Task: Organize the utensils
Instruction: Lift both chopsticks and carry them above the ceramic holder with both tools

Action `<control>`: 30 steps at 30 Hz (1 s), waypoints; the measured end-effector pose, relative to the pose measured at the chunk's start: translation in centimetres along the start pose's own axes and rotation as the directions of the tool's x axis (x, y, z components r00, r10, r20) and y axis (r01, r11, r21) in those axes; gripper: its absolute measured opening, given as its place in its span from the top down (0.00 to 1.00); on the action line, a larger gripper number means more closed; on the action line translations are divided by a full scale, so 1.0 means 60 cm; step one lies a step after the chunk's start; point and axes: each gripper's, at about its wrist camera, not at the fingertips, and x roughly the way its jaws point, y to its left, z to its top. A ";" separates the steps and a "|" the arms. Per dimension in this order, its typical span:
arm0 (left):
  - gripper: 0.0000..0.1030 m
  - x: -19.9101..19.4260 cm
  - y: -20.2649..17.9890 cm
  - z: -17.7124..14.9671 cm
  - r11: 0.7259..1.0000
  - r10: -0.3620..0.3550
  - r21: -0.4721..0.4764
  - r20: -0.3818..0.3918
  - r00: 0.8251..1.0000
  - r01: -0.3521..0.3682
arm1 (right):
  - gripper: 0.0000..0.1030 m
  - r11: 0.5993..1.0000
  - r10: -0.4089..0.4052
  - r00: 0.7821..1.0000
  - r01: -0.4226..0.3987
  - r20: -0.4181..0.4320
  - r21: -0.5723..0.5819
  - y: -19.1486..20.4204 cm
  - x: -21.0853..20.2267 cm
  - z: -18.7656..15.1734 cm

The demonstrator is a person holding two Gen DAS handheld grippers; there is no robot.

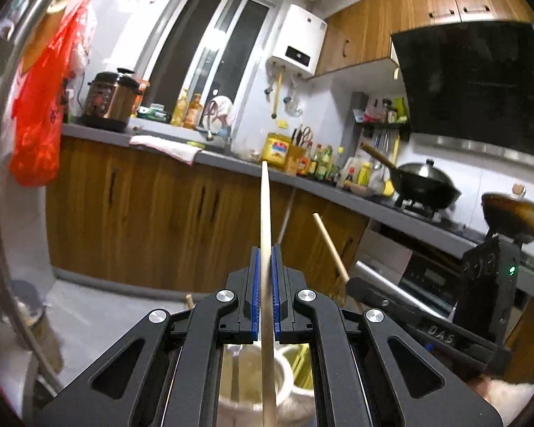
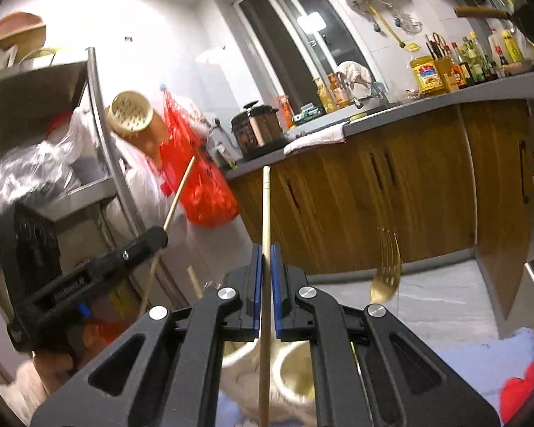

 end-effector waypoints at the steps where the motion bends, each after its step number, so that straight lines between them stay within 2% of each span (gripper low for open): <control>1: 0.94 0.008 0.002 -0.003 1.000 0.009 0.001 0.010 1.000 -0.009 | 0.95 1.000 -0.002 1.000 0.002 0.014 0.003 -0.003 0.008 0.000; 6: 0.94 0.036 0.005 -0.023 0.999 0.031 0.019 0.052 0.998 -0.032 | 0.95 1.000 -0.029 0.997 0.028 0.069 0.007 -0.018 0.037 -0.006; 14: 0.94 0.061 0.012 -0.055 0.996 0.079 0.043 0.087 0.993 -0.083 | 0.95 0.999 -0.049 0.996 0.051 0.074 -0.019 -0.027 0.070 -0.027; 19: 0.94 0.061 0.007 -0.076 0.989 0.102 0.100 0.105 0.989 -0.112 | 0.95 0.995 -0.081 0.994 0.085 0.075 -0.056 -0.028 0.075 -0.048; 27: 0.94 0.037 0.007 -0.094 0.987 0.103 0.114 0.056 0.993 -0.109 | 0.95 0.987 -0.082 0.996 0.084 0.025 -0.136 -0.012 0.054 -0.066; 30: 0.94 0.028 0.009 -0.094 0.990 0.095 0.106 0.011 0.995 -0.096 | 0.95 0.986 -0.082 0.997 0.081 -0.005 -0.146 -0.012 0.041 -0.073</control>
